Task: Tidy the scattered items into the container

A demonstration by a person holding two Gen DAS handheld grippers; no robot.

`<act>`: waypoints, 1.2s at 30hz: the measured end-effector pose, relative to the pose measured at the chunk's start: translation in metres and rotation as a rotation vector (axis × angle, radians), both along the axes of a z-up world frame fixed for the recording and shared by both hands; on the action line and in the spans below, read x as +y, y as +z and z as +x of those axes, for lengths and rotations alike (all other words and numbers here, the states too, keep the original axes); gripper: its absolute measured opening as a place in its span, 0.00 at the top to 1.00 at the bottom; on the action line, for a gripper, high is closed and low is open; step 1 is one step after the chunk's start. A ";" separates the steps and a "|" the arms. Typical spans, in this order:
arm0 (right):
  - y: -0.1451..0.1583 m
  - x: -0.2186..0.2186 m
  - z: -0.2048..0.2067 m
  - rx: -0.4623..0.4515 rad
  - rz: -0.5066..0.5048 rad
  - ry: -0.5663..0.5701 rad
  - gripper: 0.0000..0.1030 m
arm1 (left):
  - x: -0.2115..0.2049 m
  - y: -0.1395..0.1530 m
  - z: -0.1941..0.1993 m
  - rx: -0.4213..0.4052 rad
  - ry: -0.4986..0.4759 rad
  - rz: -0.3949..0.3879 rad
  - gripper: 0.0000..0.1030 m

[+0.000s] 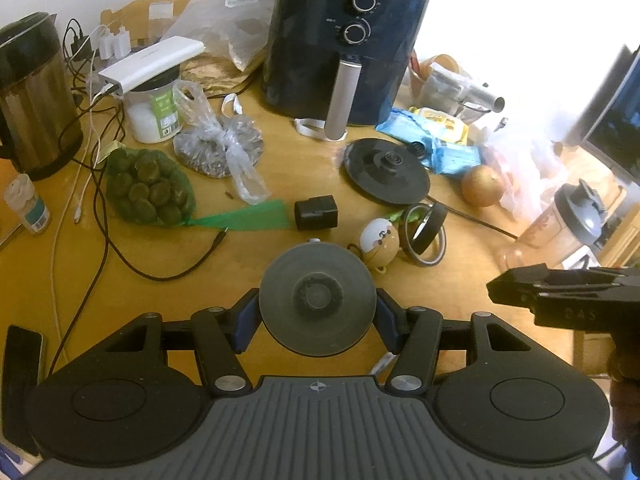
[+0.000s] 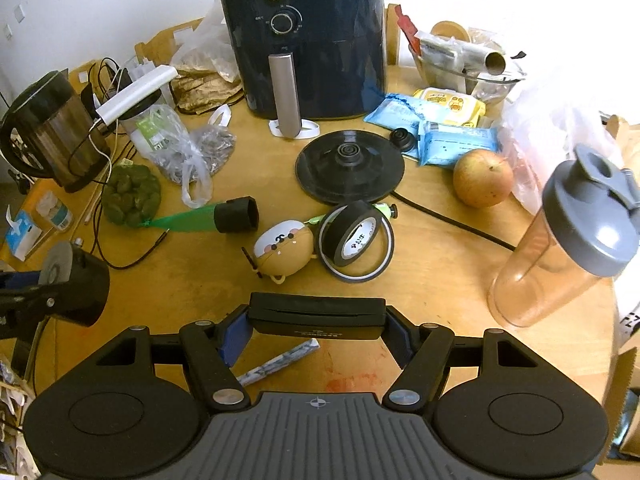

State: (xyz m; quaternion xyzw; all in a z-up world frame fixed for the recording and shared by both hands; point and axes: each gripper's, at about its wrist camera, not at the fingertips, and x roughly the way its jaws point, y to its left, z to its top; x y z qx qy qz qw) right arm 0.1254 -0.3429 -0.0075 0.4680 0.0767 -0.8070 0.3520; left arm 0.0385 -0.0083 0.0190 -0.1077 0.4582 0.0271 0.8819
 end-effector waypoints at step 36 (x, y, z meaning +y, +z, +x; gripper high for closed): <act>0.001 0.002 0.042 -0.162 0.055 0.066 0.30 | -0.011 -0.006 -0.011 0.132 -0.099 -0.027 0.44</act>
